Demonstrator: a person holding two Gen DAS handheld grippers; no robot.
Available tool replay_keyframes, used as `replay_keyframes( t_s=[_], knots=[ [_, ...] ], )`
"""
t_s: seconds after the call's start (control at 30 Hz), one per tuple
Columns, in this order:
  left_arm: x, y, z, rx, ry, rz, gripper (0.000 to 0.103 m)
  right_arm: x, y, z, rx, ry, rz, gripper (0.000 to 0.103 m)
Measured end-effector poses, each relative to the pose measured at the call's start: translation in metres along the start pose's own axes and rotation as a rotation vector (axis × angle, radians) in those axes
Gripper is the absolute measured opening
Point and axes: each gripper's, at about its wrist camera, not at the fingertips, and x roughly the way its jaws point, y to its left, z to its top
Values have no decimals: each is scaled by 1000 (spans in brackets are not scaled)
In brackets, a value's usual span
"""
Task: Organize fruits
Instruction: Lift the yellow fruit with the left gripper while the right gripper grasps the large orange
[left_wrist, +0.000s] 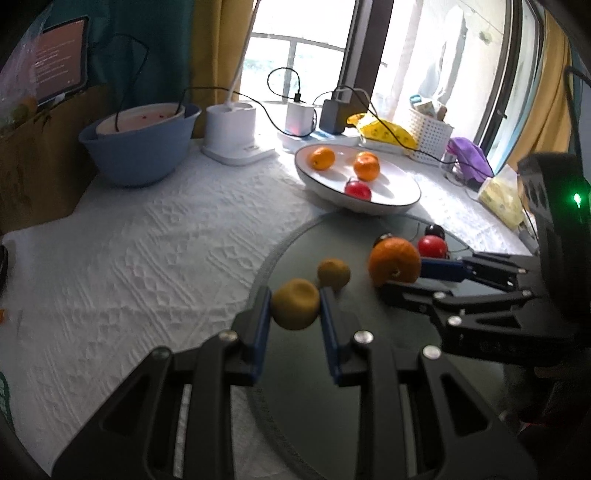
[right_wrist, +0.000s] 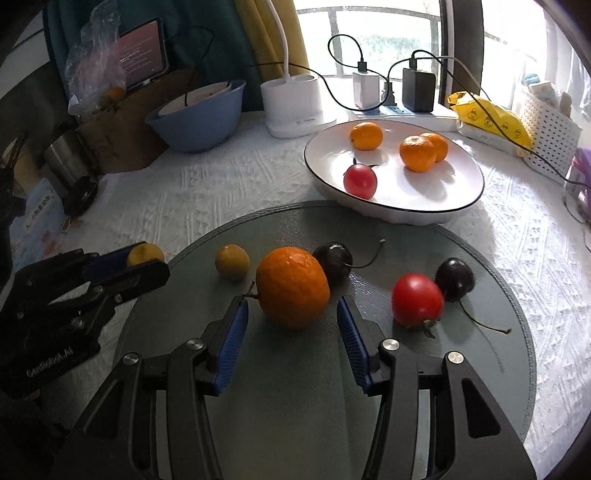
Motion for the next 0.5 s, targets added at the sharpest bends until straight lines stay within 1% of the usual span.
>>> replay_keyframes(
  t_s=[0.07, 0.13, 0.23, 0.5],
  knots=[
    [-1, 0, -1, 4, 0, -2, 27, 0, 1, 3, 4, -11, 1, 53],
    [-2, -1, -1, 5, -1, -2, 27, 0, 3, 4, -12, -14, -3, 48],
    [-4, 0, -2, 2, -7, 3, 27, -1, 5, 4, -28, -14, -16, 46],
    [-11, -12, -2, 20, -18, 4, 27, -13, 4, -2, -25, -25, 3, 46]
  ],
)
